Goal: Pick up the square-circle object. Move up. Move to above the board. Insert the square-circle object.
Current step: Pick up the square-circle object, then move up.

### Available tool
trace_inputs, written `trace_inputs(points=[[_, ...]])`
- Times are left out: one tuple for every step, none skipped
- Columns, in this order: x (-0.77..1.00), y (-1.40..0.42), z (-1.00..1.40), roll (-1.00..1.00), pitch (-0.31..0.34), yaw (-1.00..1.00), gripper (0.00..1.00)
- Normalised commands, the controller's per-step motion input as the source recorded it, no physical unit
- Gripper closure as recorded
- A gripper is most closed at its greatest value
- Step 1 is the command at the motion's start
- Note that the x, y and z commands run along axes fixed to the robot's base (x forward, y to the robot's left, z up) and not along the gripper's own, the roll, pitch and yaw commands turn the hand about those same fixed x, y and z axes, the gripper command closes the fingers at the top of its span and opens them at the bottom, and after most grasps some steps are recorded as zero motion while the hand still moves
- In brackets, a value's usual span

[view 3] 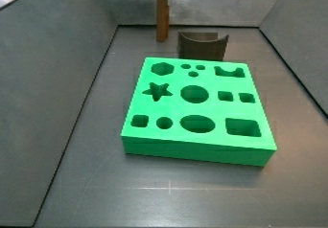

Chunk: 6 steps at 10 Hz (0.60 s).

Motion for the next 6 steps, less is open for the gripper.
trace_inputs(points=[[0.0, 0.0, 0.0, 0.0, 0.0, 0.0, 1.0], [0.0, 0.0, 0.0, 0.0, 0.0, 0.0, 1.0], [0.0, 0.0, 0.0, 0.0, 0.0, 0.0, 1.0], [0.0, 0.0, 0.0, 0.0, 0.0, 0.0, 1.0], [0.0, 0.0, 0.0, 0.0, 0.0, 0.0, 1.0], [0.0, 0.0, 0.83, 0.0, 0.0, 0.0, 1.0]])
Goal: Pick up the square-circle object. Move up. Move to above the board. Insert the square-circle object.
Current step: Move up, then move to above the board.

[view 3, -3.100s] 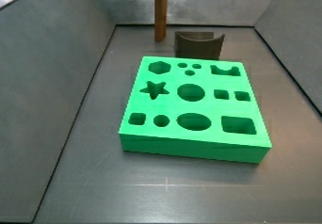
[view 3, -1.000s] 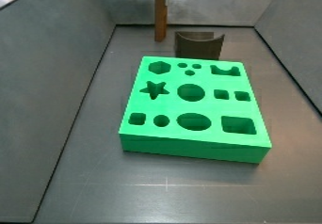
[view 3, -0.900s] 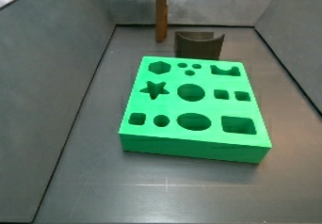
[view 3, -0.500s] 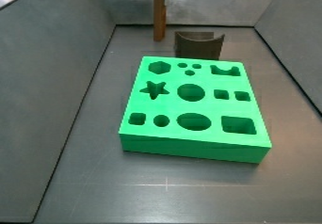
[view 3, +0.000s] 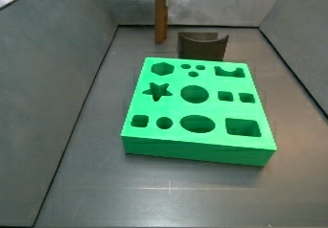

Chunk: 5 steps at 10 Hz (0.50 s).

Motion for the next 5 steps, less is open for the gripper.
trace_inputs(points=[[-0.08, 0.03, 0.78, -0.01, 0.047, 0.02, 1.0], [-0.09, 0.02, 0.67, 0.0, 0.061, 0.01, 1.0], [-0.06, 0.01, 0.53, 0.02, 0.062, 0.0, 1.0], [-0.04, 0.01, 0.37, 0.04, 0.068, 0.0, 1.0], [-0.5, 0.17, 1.0, 0.27, 0.197, -0.1, 1.0]])
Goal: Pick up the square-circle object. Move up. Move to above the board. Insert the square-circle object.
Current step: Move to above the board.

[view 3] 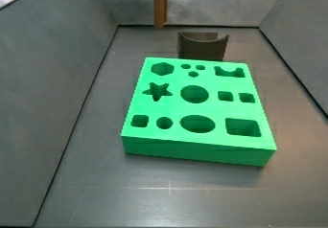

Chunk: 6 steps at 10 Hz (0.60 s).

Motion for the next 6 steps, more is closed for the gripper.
trace_inputs(points=[[-0.53, 0.18, 1.0, 0.28, 0.198, -0.09, 1.0], [-0.48, 0.13, 1.0, 0.22, 0.097, -0.03, 1.0], [-0.44, 0.11, 1.0, 0.17, 0.052, 0.0, 1.0], [-0.4, 0.1, 1.0, 0.13, 0.03, 0.01, 1.0], [-0.36, 0.09, 1.0, 0.11, 0.026, 0.01, 1.0], [-0.3, 0.07, 1.0, 0.09, 0.042, 0.02, 1.0]])
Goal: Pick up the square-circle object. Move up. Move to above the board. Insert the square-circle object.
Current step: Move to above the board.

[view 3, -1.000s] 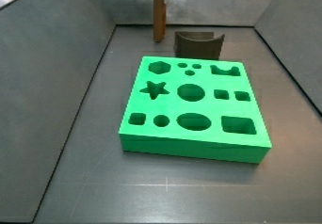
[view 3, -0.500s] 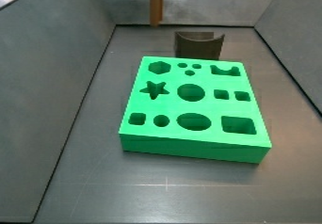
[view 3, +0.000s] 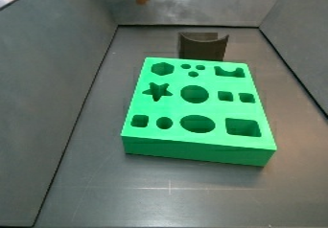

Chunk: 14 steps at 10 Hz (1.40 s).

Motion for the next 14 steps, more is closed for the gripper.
trace_inputs(points=[[-0.26, 0.06, 1.0, 0.08, 0.04, 0.02, 1.0], [-0.19, 0.04, 0.84, 0.08, 0.037, 0.02, 1.0], [-0.1, 0.02, 0.59, 0.07, 0.044, 0.02, 1.0], [-0.05, 0.02, 0.41, 0.06, 0.063, 0.02, 1.0], [-0.02, 0.01, 0.24, 0.06, 0.085, 0.02, 1.0], [0.19, -1.0, 0.09, -0.03, 0.118, 1.0, 1.0], [0.19, -1.0, 0.08, -0.03, 0.115, 1.0, 1.0], [0.19, -1.0, 0.09, -0.02, 0.084, 0.79, 1.0], [0.19, -1.0, 0.09, -0.04, 0.045, 0.53, 1.0], [0.19, -1.0, 0.09, -0.01, 0.036, 0.34, 1.0], [0.19, -1.0, 0.09, 0.01, 0.039, 0.17, 1.0], [0.19, -1.0, 0.1, 0.01, 0.043, 0.1, 1.0], [0.19, -1.0, 0.1, 0.0, 0.055, 0.04, 1.0], [0.2, -1.0, 0.1, -0.01, 0.061, 0.04, 1.0]])
